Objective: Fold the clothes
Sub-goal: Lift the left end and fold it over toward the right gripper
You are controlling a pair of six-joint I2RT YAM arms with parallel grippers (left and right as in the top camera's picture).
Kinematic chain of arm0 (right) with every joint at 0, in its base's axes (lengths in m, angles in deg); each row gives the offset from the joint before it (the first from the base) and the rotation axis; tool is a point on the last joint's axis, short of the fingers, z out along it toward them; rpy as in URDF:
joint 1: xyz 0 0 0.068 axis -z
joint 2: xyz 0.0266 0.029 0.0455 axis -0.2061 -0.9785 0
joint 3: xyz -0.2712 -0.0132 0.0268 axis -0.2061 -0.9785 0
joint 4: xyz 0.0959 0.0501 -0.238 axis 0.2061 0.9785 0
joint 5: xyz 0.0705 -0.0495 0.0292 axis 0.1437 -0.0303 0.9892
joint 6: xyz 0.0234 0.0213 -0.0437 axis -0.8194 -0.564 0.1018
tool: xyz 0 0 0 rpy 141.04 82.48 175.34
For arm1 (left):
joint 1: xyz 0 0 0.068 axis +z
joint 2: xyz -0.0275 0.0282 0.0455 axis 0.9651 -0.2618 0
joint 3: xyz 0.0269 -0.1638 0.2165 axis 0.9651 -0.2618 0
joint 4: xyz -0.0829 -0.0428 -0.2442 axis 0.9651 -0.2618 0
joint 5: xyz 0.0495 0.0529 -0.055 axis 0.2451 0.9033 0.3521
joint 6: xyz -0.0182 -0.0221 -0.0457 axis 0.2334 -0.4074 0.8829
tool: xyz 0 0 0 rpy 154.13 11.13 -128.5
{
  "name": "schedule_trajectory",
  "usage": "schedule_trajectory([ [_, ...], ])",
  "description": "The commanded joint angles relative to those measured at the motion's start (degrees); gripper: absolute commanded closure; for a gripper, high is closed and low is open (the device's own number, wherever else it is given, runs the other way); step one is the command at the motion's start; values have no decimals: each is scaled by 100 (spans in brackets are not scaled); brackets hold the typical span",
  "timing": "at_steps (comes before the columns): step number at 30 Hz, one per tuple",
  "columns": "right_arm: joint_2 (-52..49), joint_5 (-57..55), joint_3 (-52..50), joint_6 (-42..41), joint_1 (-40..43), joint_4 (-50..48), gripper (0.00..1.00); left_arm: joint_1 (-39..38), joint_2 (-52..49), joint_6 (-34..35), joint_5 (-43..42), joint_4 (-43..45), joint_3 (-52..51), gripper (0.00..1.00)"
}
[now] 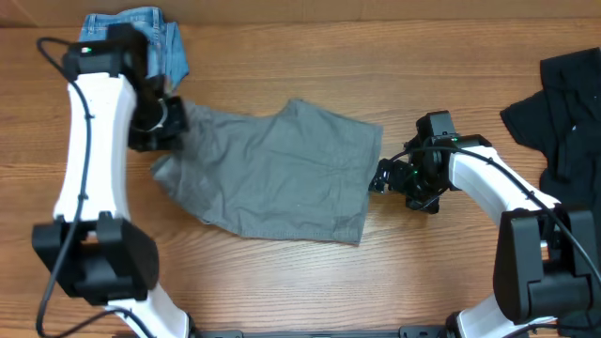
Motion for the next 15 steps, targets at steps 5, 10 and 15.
schedule_trajectory([
  [5, -328, 28, -28, 103, -26, -289, 0, -1268, 636, 470, -343, 20, 225, 96],
  [10, -330, 37, -28, 103, -26, -350, 0, -1985, 645, 820, -354, 348, 223, 96],
  [15, -330, 22, -28, 103, -26, -374, 5, -2684, 590, 925, -350, 798, 212, 96],
])
